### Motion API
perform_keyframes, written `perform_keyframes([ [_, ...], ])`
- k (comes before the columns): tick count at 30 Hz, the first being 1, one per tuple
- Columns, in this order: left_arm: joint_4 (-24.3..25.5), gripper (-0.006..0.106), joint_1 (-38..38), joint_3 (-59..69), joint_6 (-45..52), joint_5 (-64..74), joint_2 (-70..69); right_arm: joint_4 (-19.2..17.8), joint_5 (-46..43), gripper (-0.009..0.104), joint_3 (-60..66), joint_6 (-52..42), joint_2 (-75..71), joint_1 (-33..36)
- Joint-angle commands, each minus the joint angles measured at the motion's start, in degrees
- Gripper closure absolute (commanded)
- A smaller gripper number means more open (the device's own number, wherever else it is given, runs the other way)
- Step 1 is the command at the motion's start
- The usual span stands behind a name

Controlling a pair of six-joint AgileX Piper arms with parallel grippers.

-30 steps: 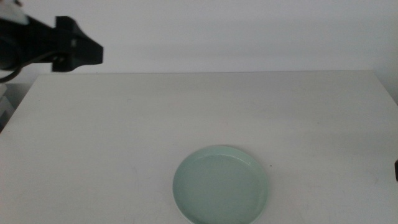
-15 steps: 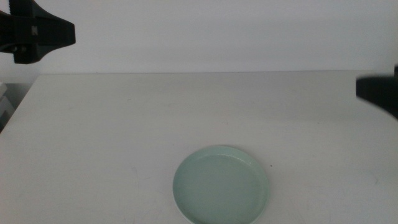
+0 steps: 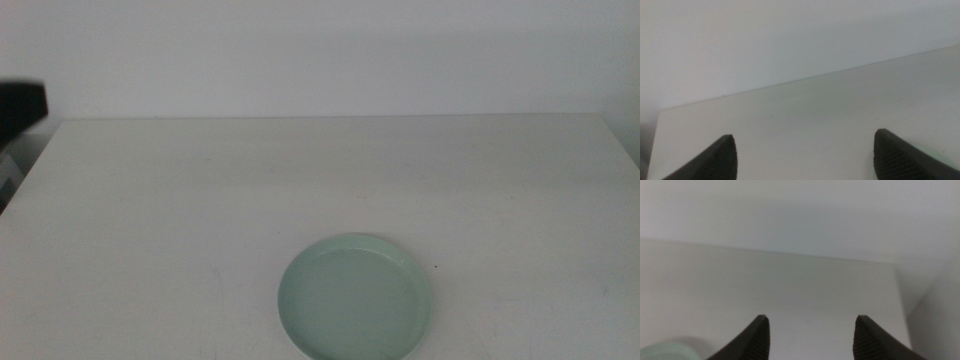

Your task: Stack the three bowls on top of each other.

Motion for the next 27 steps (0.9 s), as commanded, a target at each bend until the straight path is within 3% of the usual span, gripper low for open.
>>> perform_keyframes([
  [1,-0.1,-0.003,0.0,2.1,-0.9,-5.4,-2.6,1.4,-3.6,0.053,-1.7,-2.3,-1.9,-3.3],
  [3,-0.2,-0.003,0.0,5.5,-0.9,-6.9,-5.1,3.5,-5.2,0.053,0.3,-3.4,-4.2,-4.8],
  [9,-4.0,-0.003,0.0,18.5,-1.1,-15.4,-14.7,4.8,-13.4,0.053,16.4,-3.5,-15.5,-4.9],
  [17,-5.1,-0.003,0.0,32.7,-1.0,-34.4,-19.0,4.6,-35.5,0.053,34.8,-3.5,-25.1,-4.9],
  [27,-5.1,-0.003,0.0,33.0,-0.8,-33.7,-19.0,3.1,-36.4,0.053,35.0,-3.5,-25.1,-4.9],
])
